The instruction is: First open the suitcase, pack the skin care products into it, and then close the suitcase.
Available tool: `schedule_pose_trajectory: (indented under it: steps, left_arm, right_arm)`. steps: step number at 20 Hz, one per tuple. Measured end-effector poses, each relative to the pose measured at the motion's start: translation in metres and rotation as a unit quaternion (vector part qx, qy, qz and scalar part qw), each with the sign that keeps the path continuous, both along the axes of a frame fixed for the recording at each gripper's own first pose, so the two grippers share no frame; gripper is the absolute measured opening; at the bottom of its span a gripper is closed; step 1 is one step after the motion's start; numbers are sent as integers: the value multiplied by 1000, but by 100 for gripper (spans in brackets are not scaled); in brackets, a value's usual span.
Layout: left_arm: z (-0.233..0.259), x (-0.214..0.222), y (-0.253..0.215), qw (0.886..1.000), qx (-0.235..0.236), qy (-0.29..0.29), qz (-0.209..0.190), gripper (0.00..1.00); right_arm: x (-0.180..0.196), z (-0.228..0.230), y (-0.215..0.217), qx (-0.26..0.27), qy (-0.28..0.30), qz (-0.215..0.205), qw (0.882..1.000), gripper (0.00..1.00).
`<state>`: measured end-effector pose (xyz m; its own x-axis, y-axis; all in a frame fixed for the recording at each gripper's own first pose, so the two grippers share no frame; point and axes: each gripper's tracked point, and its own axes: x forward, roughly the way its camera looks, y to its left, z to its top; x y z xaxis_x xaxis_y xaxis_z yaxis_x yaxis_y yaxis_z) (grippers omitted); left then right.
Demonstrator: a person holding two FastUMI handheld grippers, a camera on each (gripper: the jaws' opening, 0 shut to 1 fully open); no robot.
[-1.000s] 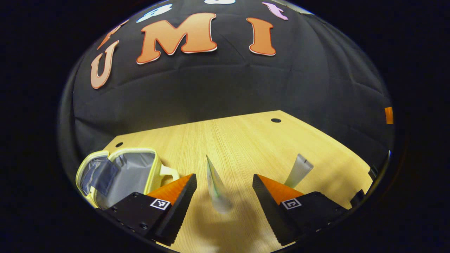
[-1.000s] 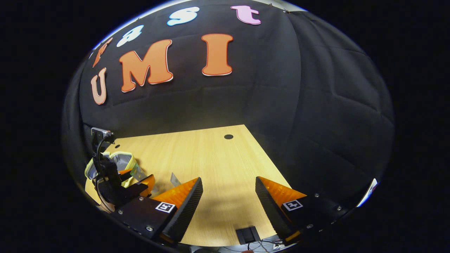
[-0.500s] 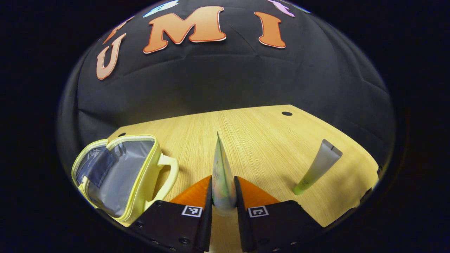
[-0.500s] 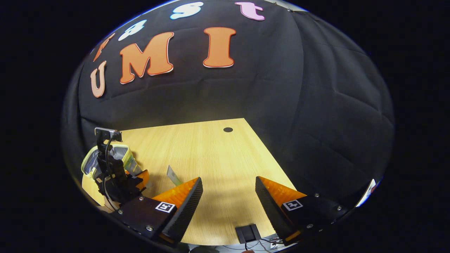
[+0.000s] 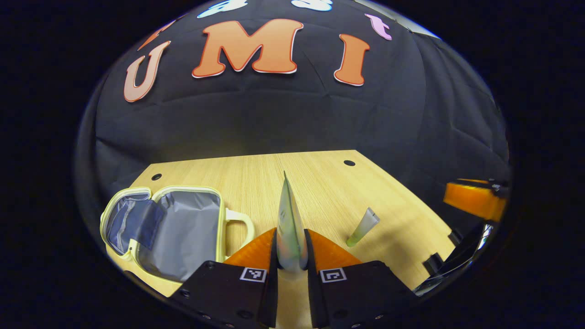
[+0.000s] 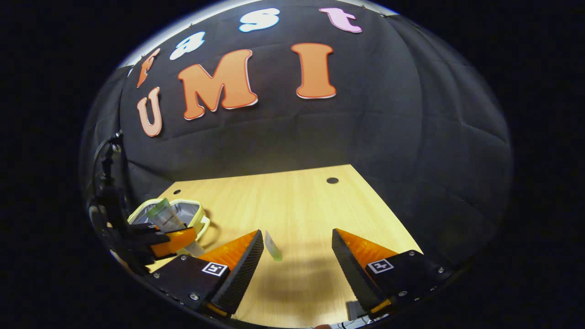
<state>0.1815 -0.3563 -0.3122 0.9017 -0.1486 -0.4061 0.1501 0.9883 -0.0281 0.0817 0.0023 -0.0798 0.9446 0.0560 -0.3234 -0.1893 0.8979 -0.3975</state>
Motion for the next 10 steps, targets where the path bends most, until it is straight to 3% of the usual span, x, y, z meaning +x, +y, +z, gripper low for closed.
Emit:
schedule_pose_trajectory:
  steps: [4, 10]
  left_arm:
    - [36, -18, 41, 1000, -16, -2, 13, 28]
    - [50, -26, 104, 999, -34, 8, 33, 28]
  right_arm:
    - [24, -47, 25, -12, 30, 29, 999, 96]
    - [57, -134, 1, -67, 103, -2, 992, 96]
